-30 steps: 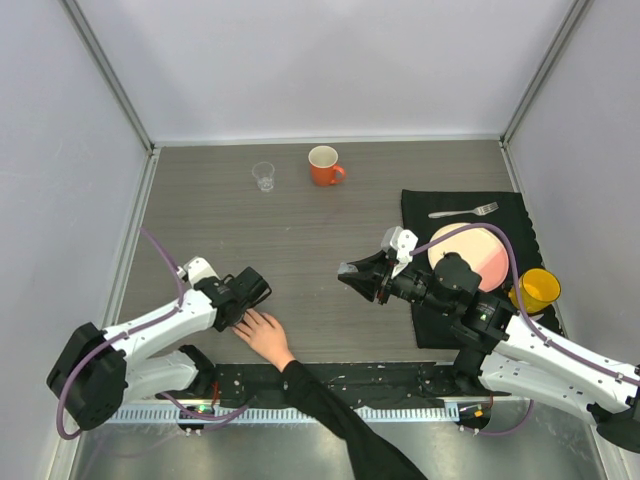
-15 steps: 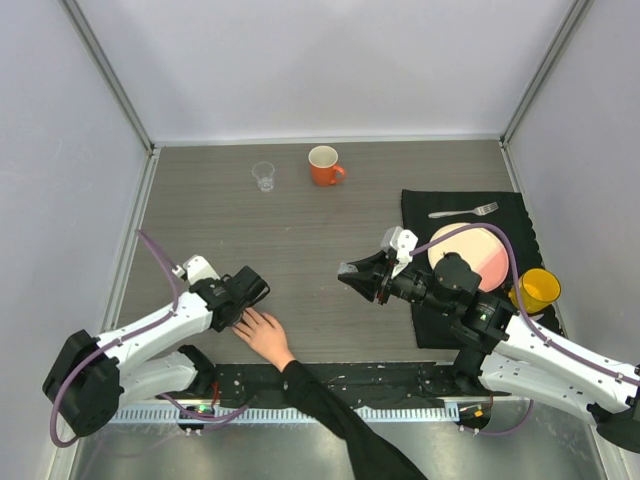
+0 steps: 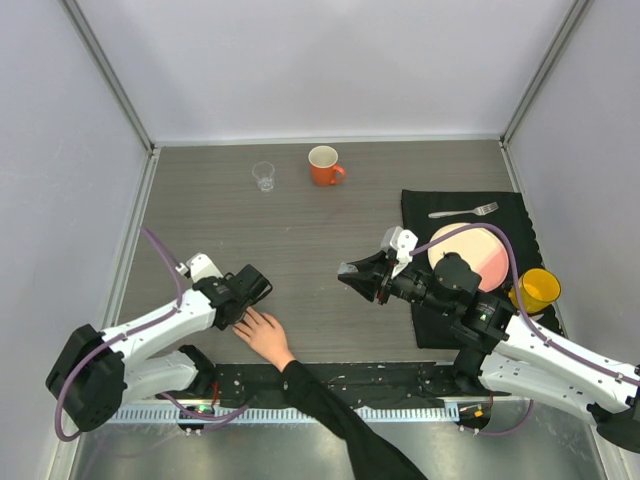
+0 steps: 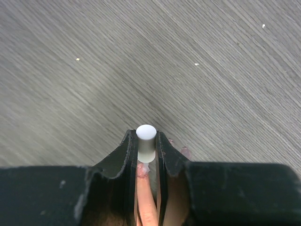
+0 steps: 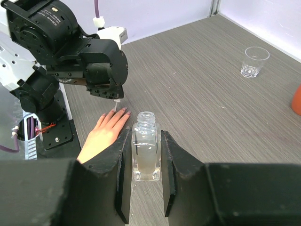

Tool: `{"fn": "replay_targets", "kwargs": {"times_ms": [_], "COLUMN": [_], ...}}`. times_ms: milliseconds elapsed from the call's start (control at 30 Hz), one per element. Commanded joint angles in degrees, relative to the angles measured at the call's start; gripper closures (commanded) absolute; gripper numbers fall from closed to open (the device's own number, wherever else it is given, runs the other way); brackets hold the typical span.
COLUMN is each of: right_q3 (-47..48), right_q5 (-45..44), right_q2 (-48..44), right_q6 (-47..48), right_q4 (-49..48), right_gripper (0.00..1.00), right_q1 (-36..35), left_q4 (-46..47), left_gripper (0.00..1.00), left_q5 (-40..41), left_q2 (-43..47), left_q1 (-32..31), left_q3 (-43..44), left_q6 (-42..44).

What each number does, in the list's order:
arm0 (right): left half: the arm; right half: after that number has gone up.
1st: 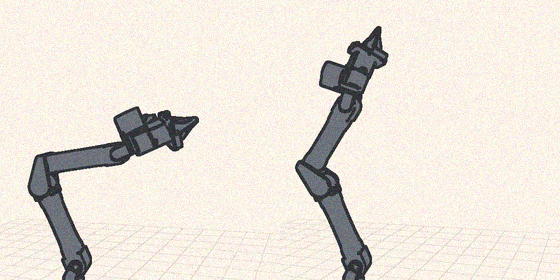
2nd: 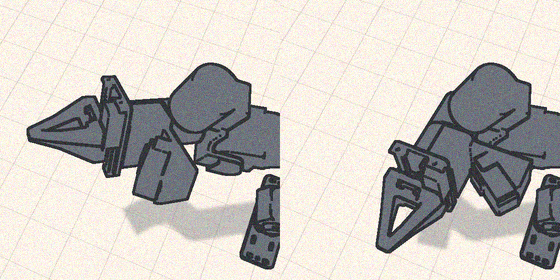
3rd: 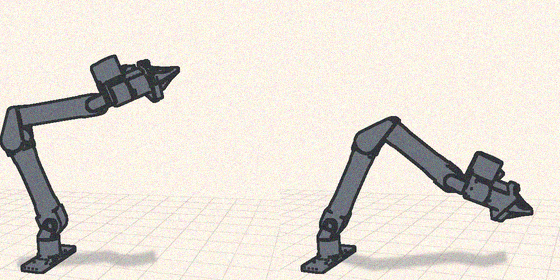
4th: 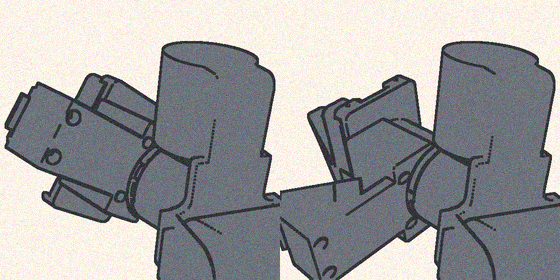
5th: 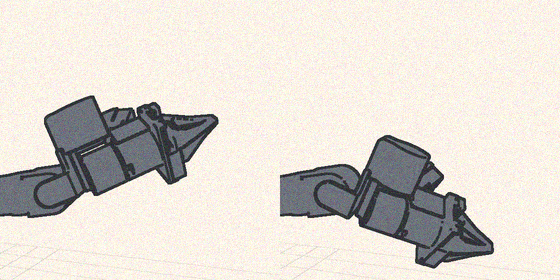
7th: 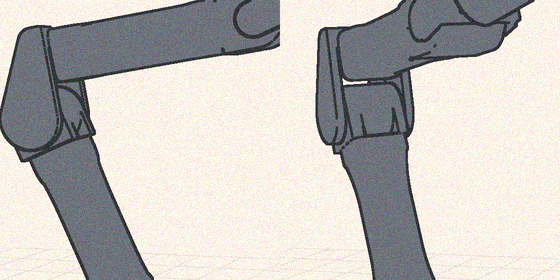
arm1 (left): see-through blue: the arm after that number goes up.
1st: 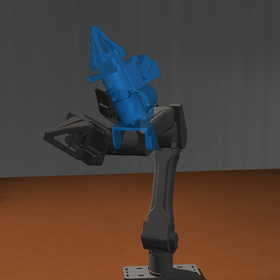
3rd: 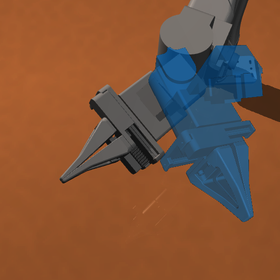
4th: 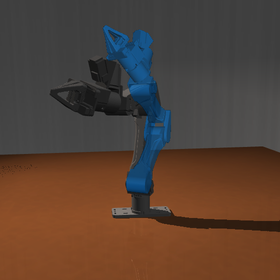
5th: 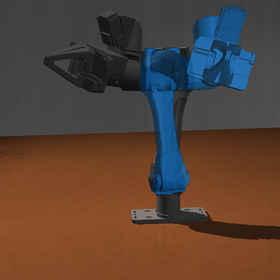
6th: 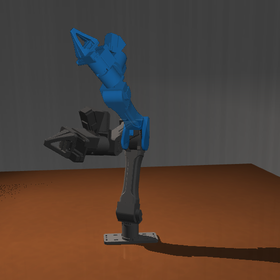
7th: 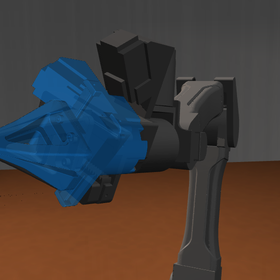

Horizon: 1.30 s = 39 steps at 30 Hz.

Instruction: Paint the nails

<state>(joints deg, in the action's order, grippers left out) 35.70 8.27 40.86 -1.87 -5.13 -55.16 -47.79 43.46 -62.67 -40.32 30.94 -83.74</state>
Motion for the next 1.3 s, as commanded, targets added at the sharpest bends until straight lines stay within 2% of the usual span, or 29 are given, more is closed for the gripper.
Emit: {"fn": "replay_targets", "kwargs": {"times_ms": [0, 267, 367, 433, 567, 600, 633, 733, 833, 933, 1033, 1267], "right_q3": [0.77, 1.74, 2.35, 2.7, 3.41, 3.58, 3.76, 4.02, 4.73, 5.08, 4.99, 5.69], "right_q5": [0.6, -1.15, -1.68, -1.94, -2.38, -2.47, -2.47, -2.03, -1.16, -0.71, -0.8, -0.98], "right_q2": [-0.35, -0.08, -0.95, -1.75, -3.42, -4.03, -4.04, -4.83, -4.83, -4.83, -5.0, -4.74], "right_q6": [-0.5, -0.94, -1.29, -1.47, -1.65, -1.65, -1.65, -1.82, -1.82, -1.91, -1.82, -1.38], "right_q4": [-3.4, -2.17, -1.03, -0.24, 2.04, 2.31, 2.66, 3.63, 4.77, 4.77, 4.77, 4.77], "right_gripper": [0.99, 0.99, 0.99, 0.99, 0.99, 0.99, 0.99, 0.99, 0.99, 0.99, 0.99, 0.99], "right_q1": [-0.04, -0.04, -0.04, -0.04, -0.04, -0.04, -0.04, -0.04, -0.04, 0.05, 0.05, -0.04], "left_q4": [-6.43, -15.05, -7.96, 1.58, 15.16, 16.92, 18.25, 21.24, 21.25, 22.3, 23.88, 29.15], "left_gripper": [1.0, 1.0, 1.0, 1.0, 1.0, 1.0, 1.0, 1.0, 1.0, 0.99, 1.0, 1.0], "left_q5": [4.52, 7.78, 5.59, -0.02, -13.29, -15.84, -21.96, -31.13, -47.0, -52.76, -53.04, -60.07], "left_q2": [2.02, 13.8, 18.37, 21.69, 23.83, 23.65, 23.22, 18.83, 13.12, 9.07, 7.57, 5.11], "left_q1": [0.32, 0.32, 0.32, 0.32, 0.32, 0.32, 0.32, 0.32, 0.24, -0.2, -1.52, -3.1], "left_q3": [3.77, 12.02, 15.63, 17.13, 22.04, 23.19, 25.9, 32.75, 38.65, 41.83, 42.8, 43.07], "left_q6": [-2.65, -0.03, 11.2, 21.63, 35.73, 37.76, 41.95, 45.94, 48.76, 49.9, 52.1, 53.77]}}
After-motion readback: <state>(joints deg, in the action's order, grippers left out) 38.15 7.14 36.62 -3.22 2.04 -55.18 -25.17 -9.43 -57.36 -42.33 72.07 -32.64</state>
